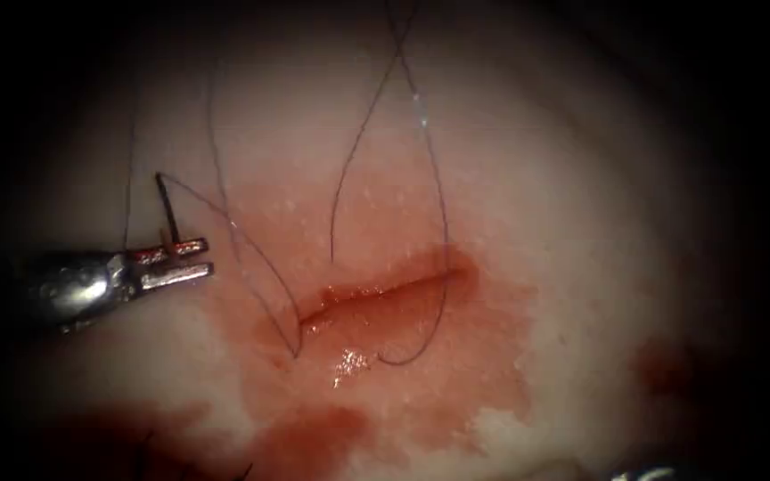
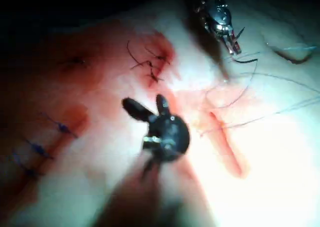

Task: Wound Closure

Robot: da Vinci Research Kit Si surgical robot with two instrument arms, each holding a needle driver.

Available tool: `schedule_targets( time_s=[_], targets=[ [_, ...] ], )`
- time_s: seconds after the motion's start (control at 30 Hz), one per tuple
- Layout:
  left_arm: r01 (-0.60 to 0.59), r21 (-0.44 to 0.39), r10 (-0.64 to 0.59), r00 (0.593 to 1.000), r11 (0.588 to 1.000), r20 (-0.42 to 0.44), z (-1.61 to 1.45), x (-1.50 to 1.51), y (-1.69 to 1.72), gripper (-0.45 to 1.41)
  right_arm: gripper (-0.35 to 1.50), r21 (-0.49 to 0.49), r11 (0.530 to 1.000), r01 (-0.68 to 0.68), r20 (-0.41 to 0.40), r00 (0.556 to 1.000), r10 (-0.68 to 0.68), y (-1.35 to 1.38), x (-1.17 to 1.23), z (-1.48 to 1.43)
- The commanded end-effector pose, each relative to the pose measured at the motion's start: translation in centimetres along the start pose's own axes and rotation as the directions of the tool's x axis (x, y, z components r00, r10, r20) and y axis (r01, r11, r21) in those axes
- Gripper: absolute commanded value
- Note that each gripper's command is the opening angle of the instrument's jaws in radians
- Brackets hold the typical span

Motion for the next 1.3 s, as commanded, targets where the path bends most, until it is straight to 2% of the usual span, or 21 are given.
schedule_targets(
  time_s=[0.03, 0.17, 0.23, 0.27, 0.33, 0.4, 0.47, 0.63, 0.83, 0.97, 1.13, 1.3],
  targets=[
    [0.001, -0.001, -0.001, 1.000, 1.000, 0.000, 0.06, -0.05, 0.01, -0.45, 1.11, -0.024, 1.000, 0.001, 0.047, 0.999, 0.000, 0.16, -0.12, 0.09],
    [0.001, -0.001, -0.001, 1.000, 1.000, 0.000, 0.06, -0.05, 0.01, -0.45, 1.03, -0.077, 0.997, -0.005, 0.075, 0.997, 0.011, 0.42, -0.34, 0.22],
    [0.001, -0.001, -0.001, 1.000, 1.000, 0.000, 0.06, -0.06, 0.01, -0.45, 0.89, -0.119, 0.993, -0.007, 0.080, 0.997, 0.017, 0.65, -0.49, 0.39],
    [0.000, -0.001, 0.000, 1.000, 1.000, 0.000, 0.06, -0.06, 0.01, -0.45, 0.76, -0.139, 0.990, -0.009, 0.085, 0.996, 0.021, 0.78, -0.55, 0.50],
    [0.000, -0.001, 0.000, 1.000, 1.000, 0.000, 0.06, -0.06, 0.01, -0.45, 0.71, -0.160, 0.987, -0.015, 0.086, 0.996, 0.029, 0.90, -0.60, 0.58],
    [0.000, 0.000, 0.000, 1.000, 1.000, 0.000, 0.06, -0.06, 0.02, -0.45, 0.69, -0.254, 0.956, -0.145, 0.054, 0.985, 0.163, 1.11, -0.78, 0.74],
    [0.000, 0.000, 0.000, 1.000, 1.000, 0.000, 0.06, -0.06, 0.02, -0.45, 0.76, -0.287, 0.931, -0.226, 0.029, 0.969, 0.244, 1.21, -0.91, 0.83],
    [0.000, 0.000, 0.000, 1.000, 1.000, 0.000, 0.06, -0.06, 0.02, -0.45, 0.73, -0.290, 0.901, -0.323, -0.005, 0.942, 0.336, 1.27, -1.06, 0.89],
    [0.000, 0.000, 0.000, 1.000, 1.000, 0.000, 0.06, -0.06, 0.02, -0.45, 0.66, -0.282, 0.889, -0.361, -0.020, 0.929, 0.370, 1.25, -1.08, 0.85],
    [0.000, 0.000, 0.000, 1.000, 1.000, 0.000, 0.06, -0.06, 0.02, -0.45, 0.64, -0.269, 0.892, -0.363, -0.017, 0.928, 0.373, 1.18, -1.12, 0.73],
    [-0.001, 0.000, 0.001, 1.000, 1.000, 0.000, 0.06, -0.07, 0.02, -0.45, 0.57, -0.256, 0.896, -0.362, -0.018, 0.929, 0.370, 1.03, -1.18, 0.41],
    [-0.002, -0.003, 0.002, 1.000, 1.000, 0.002, 0.07, -0.08, 0.02, -0.45, 0.57, -0.288, 0.882, -0.372, -0.034, 0.925, 0.379, 1.10, -1.24, 0.29]
  ],
)
